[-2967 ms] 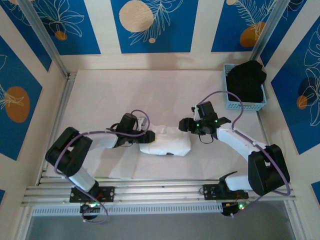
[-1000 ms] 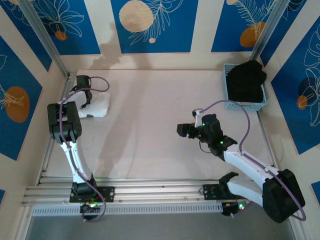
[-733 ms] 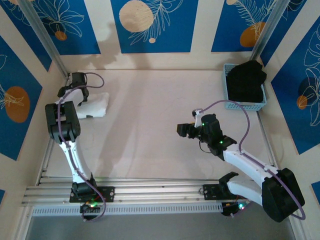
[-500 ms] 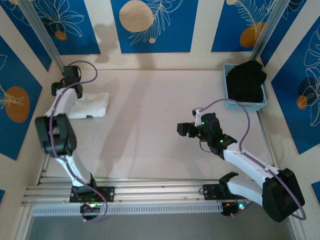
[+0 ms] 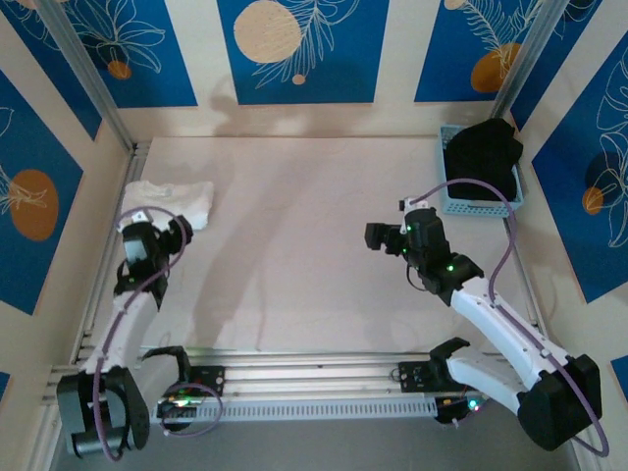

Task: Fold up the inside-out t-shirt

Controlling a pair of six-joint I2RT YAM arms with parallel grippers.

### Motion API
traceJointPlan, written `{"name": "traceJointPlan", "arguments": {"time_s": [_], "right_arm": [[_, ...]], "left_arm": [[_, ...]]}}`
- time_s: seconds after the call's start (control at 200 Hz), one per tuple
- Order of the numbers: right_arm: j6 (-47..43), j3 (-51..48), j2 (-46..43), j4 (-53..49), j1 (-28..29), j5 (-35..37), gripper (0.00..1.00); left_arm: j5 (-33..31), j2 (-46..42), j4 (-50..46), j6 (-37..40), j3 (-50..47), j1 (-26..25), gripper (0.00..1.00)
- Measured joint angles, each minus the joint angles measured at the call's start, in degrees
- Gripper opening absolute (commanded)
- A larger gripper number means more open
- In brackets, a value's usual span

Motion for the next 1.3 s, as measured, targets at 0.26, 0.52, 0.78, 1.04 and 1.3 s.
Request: {"name": "traceJointPlan", "arguments": {"time_s": [0.26, 0.52, 0.78, 1.04, 1.3], "right_arm": [[-5.3, -5.9, 0.4, 8.0, -9.8, 6.5, 0.99], [-10.3, -17.4, 11.0, 28.2, -18.1, 3.3, 0.99], [-13.9, -19.7, 19.1, 45.9, -18.3, -0.3, 0.99], [-14.7, -20.5, 27.9, 61.0, -21.6, -6.3, 0.99], [-14.7, -19.3, 33.1, 62.1, -22.2, -9.6, 0.99]], "left_arm": [[-0.6, 1.5, 10.9, 4.4, -5.9, -0.1, 0.96], [-1.2, 14.2, 30.8, 11.6, -12.0, -1.9, 1.0], [-2.2, 29.2, 50.0, 22.6, -12.3, -9.9, 1.0], [-5.4, 35.6, 50.4, 26.5, -7.1, -11.9, 1.0], [-7.2, 35.6, 50.1, 27.1, -5.7, -12.0, 1.0]]}}
